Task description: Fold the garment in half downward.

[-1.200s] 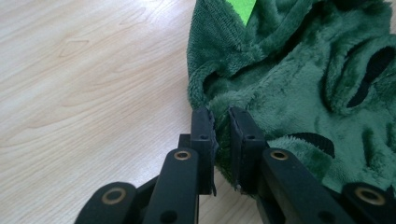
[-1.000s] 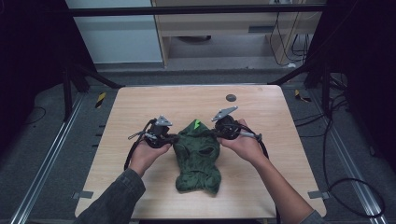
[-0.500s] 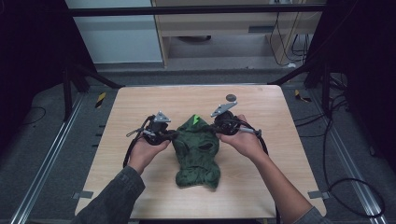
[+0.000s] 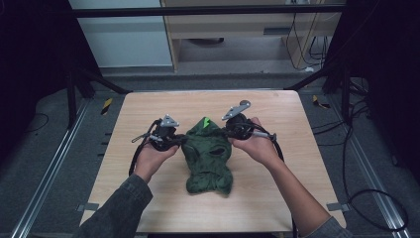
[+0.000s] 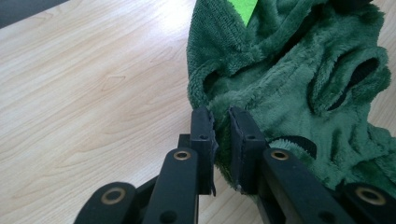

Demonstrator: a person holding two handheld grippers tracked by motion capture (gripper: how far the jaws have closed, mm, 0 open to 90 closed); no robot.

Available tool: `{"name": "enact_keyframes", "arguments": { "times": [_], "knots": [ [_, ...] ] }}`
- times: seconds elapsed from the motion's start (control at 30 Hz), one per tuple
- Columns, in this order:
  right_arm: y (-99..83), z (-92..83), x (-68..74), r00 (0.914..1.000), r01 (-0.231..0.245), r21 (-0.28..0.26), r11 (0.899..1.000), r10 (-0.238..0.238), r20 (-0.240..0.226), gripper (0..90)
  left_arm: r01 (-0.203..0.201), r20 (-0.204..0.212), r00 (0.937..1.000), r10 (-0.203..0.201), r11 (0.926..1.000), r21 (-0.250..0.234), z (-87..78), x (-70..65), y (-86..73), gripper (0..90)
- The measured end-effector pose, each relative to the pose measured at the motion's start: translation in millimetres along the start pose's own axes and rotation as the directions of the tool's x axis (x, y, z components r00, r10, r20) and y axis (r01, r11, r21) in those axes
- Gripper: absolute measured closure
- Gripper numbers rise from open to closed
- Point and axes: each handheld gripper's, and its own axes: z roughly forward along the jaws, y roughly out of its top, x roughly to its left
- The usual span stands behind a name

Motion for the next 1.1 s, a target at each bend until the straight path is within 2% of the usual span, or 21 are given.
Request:
{"name": "enact_keyframes", "arguments": {
  "times": [0.4,1.1],
  "knots": [
    [-3.4,-0.5,2.5,0.9997,0.025,0.003,1.0,-0.025,0.004,84.1,-0.021,-0.002,0.9998,0.021,0.9997,0.008,0.5,-3.5,-3.4,80.3],
    [-20.4,-6.8,9.8,0.9997,0.025,-0.017,1.0,-0.025,0.003,83.7,-0.033,0.021,0.9992,0.033,0.9994,-0.005,-0.9,-16.4,-12.6,81.1]
  ]
}}
